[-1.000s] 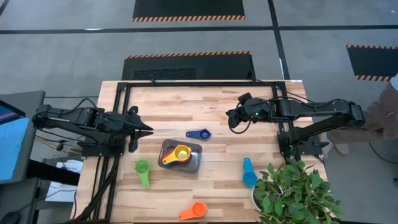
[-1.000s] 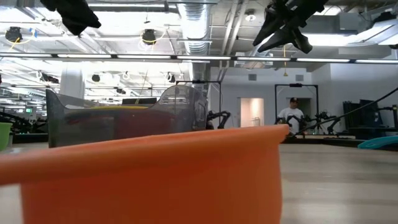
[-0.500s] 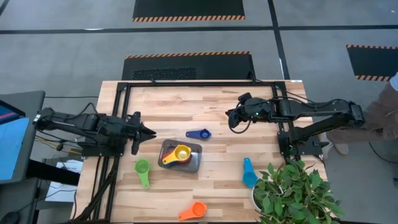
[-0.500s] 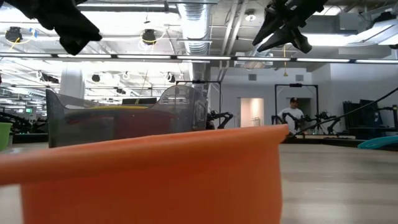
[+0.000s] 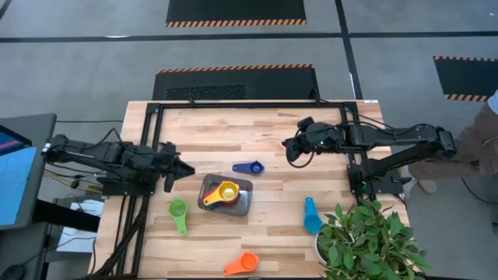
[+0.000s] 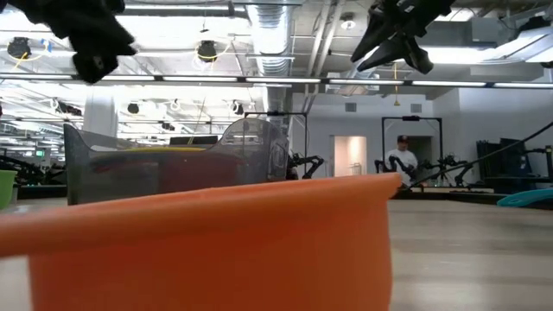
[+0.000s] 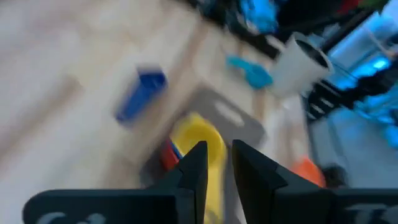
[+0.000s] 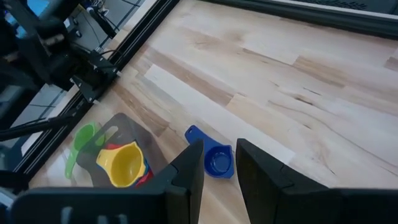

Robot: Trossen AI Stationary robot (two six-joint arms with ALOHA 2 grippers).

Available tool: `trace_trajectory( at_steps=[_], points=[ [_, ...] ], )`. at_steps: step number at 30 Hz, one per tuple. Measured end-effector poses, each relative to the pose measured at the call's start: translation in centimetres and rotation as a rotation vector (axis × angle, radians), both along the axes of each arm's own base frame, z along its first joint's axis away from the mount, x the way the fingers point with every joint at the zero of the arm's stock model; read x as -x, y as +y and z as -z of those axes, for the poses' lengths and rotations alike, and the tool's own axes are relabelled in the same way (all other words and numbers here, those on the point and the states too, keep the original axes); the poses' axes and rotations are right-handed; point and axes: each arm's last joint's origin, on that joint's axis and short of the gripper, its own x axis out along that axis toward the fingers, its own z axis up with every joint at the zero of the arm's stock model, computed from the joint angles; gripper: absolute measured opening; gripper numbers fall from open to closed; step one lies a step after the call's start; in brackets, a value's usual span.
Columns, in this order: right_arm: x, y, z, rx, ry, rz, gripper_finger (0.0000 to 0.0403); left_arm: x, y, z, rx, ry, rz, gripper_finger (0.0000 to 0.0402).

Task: Nest measuring cups in basket
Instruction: Move the bin to the center of the table

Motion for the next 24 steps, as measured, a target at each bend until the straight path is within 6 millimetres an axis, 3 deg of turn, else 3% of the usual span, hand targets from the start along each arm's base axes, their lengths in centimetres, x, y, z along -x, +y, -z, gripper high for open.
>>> trace_trajectory(
  at_steps=[3, 8, 24],
  points=[
    [0.0, 0.3, 0.0, 0.011, 0.004, -0.023, 0.0118, 0.0, -0.1, 1.4, 0.102, 0.164, -0.031, 0.0061],
    [-0.1, 1.0, 0.0, 0.012, 0.004, -0.052, 0.0118, 0.2, 0.0, 4.2, 0.083, 0.502, -0.143, 0.0061],
    [-0.3, 2.1, -0.3, 0.012, -0.031, -0.100, 0.0118, -5.6, -1.4, 8.4, 0.140, 0.678, -0.103, 0.0061]
  ],
)
